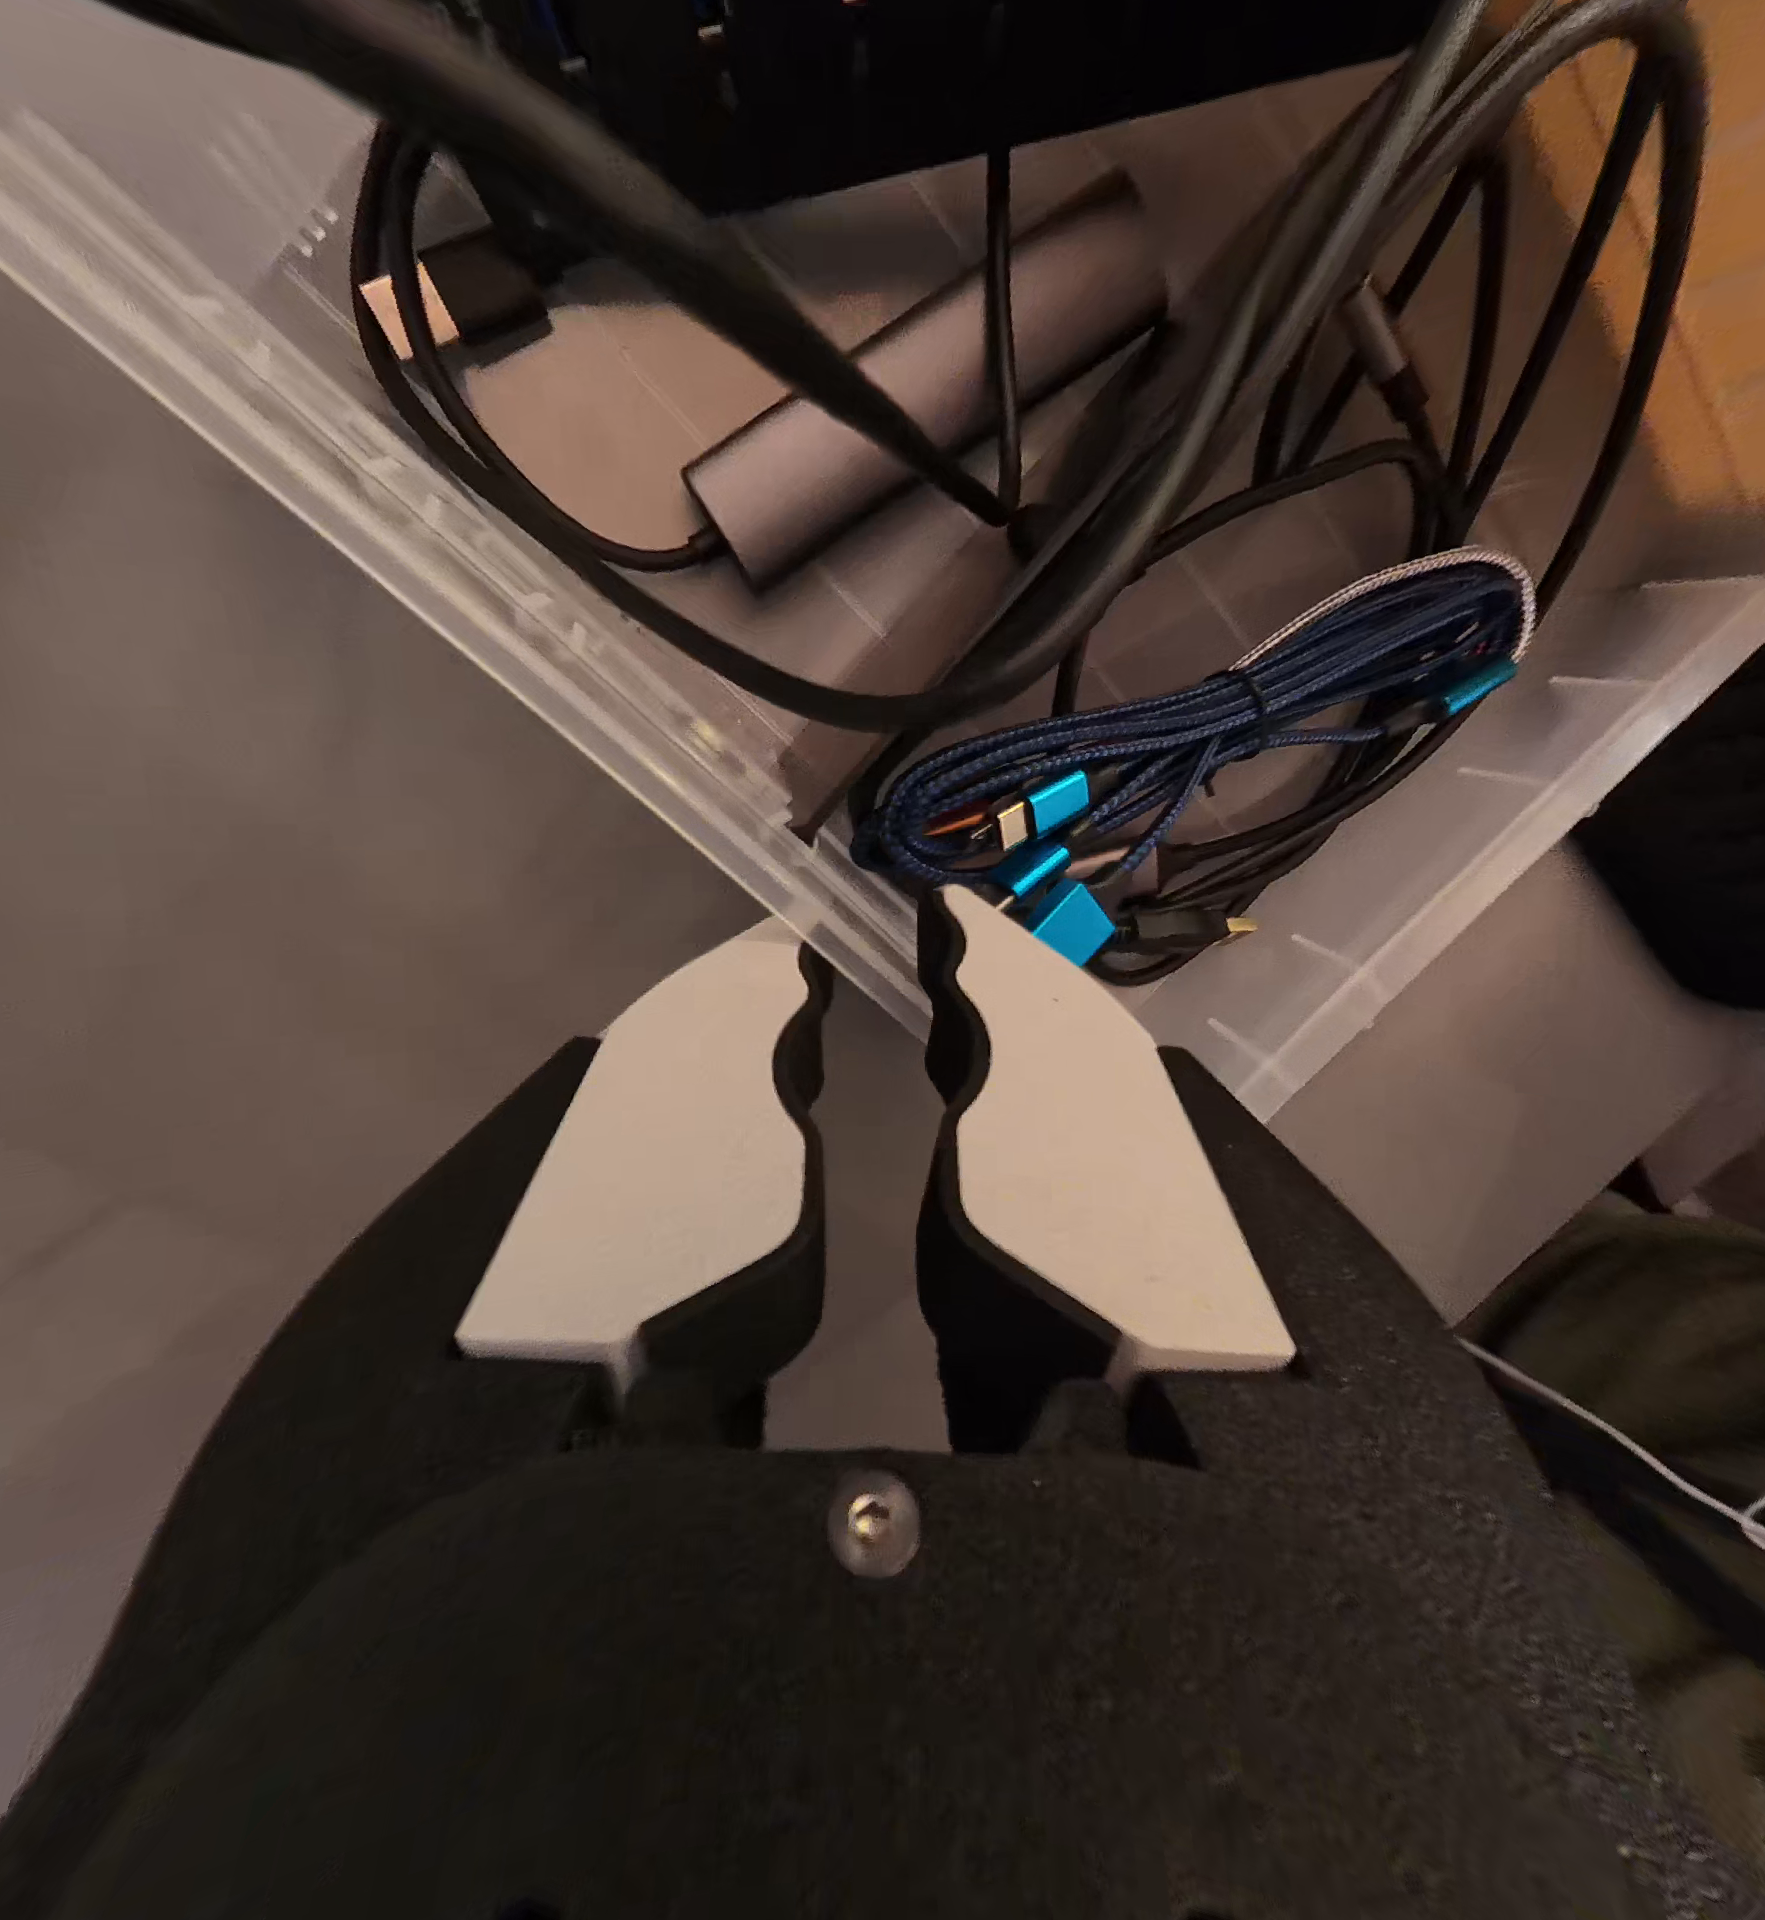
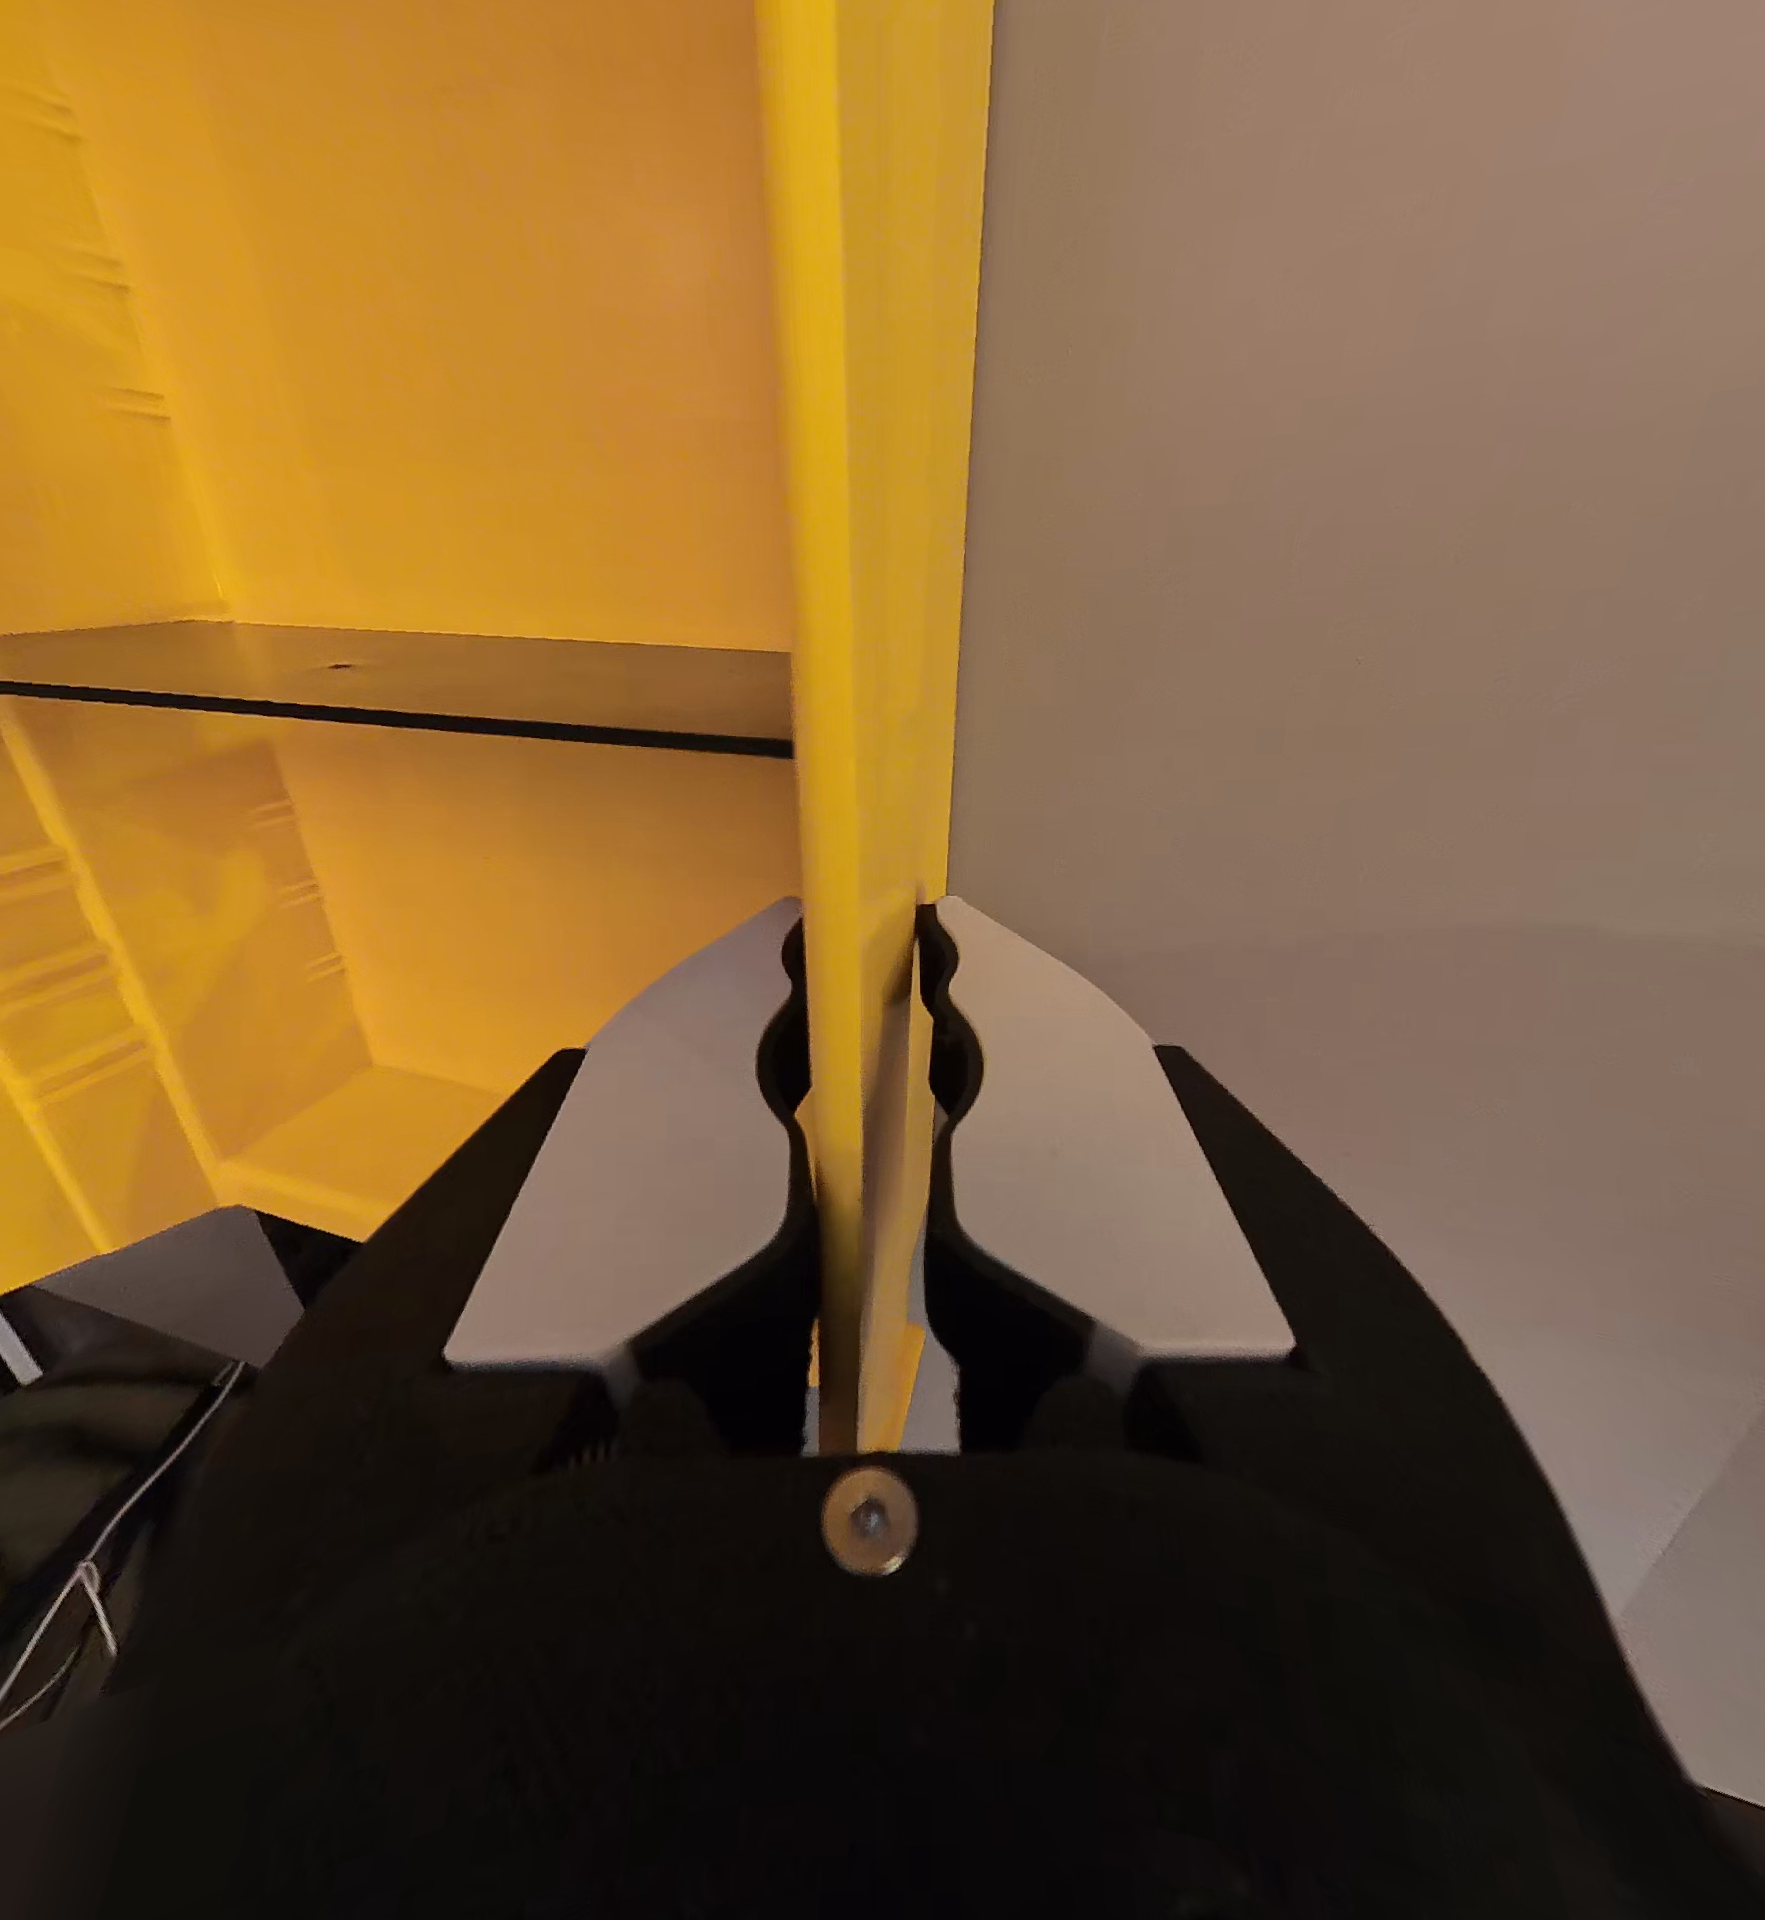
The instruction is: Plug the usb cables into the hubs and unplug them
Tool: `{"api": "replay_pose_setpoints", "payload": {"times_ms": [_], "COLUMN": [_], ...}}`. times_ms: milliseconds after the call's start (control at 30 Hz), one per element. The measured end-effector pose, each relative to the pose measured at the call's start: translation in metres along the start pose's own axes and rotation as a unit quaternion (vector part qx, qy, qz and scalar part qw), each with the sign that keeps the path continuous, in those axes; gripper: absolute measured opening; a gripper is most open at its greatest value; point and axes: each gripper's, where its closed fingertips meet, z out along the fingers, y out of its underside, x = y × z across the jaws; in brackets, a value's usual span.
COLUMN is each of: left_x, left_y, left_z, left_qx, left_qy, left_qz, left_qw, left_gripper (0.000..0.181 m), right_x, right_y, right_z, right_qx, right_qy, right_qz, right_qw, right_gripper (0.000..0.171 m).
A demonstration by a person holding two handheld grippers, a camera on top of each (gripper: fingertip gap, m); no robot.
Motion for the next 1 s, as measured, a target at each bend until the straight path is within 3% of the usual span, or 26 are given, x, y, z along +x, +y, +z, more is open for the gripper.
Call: {"api": "replay_pose_setpoints", "payload": {"times_ms": [167,400,667,1000], "left_x": [-0.027,-0.104,-0.180,-0.235], "left_y": [0.000,0.030,0.116,0.219], "left_z": [-0.006,-0.031,-0.069,-0.106], "left_qx": [-0.010,0.034,0.062,0.113], "left_qy": [-0.018,-0.052,-0.093,-0.122], "left_qz": [-0.022,-0.085,-0.197,-0.327], "left_qw": [1.000,0.994,0.974,0.930], "left_gripper": [0.010,0.004,0.003,0.003], "right_x": [-0.003,-0.042,-0.086,-0.093], "right_y": [0.000,-0.015,-0.008,-0.013], "right_z": [0.001,0.015,0.030,0.034], "right_qx": [-0.010,-0.029,-0.093,-0.105], "right_qy": [0.010,-0.007,0.009,0.050], "right_qz": [0.002,-0.027,-0.077,-0.117], "right_qw": [1.000,0.999,0.993,0.986], "right_gripper": [0.019,0.020,0.019,0.012]}}
